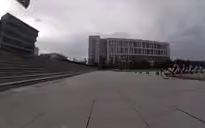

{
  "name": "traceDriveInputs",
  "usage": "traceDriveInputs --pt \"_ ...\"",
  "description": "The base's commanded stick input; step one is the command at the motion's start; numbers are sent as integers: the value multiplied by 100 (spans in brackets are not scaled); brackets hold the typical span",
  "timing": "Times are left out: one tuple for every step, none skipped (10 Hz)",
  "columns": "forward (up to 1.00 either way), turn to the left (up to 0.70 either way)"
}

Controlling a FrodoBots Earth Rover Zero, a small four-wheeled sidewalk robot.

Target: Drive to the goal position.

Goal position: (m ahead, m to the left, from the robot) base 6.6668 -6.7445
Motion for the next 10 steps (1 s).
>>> traceDriveInputs --pt "70 0" --pt "70 0" --pt "70 0" --pt "70 0" --pt "70 0" --pt "70 0" --pt "70 0" --pt "70 0" --pt "70 0" --pt "70 0"
